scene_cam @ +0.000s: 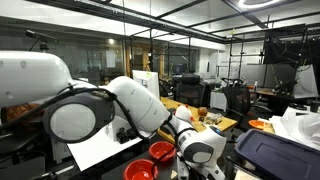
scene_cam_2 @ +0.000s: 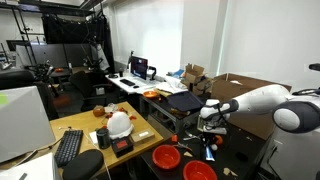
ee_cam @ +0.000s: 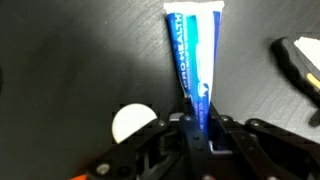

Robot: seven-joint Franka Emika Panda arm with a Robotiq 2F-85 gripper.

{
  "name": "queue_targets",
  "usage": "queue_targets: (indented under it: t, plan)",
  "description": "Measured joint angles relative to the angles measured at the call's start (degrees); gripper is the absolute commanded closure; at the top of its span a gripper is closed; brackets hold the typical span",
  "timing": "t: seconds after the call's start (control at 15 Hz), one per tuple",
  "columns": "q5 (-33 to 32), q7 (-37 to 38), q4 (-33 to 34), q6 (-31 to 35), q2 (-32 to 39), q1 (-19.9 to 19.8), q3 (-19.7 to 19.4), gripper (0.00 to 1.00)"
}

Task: Move the tube to the left

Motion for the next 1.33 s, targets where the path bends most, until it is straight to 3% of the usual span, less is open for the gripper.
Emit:
queue_targets:
  t: [0.93,1.33]
  plan:
    - [-1.3,-4.34,-0.2,-6.48,-0.47,1.59,-0.06,0.96]
    - [-1.31,-4.49,-0.86,-12.26,-3.92,1.36,-0.08,0.96]
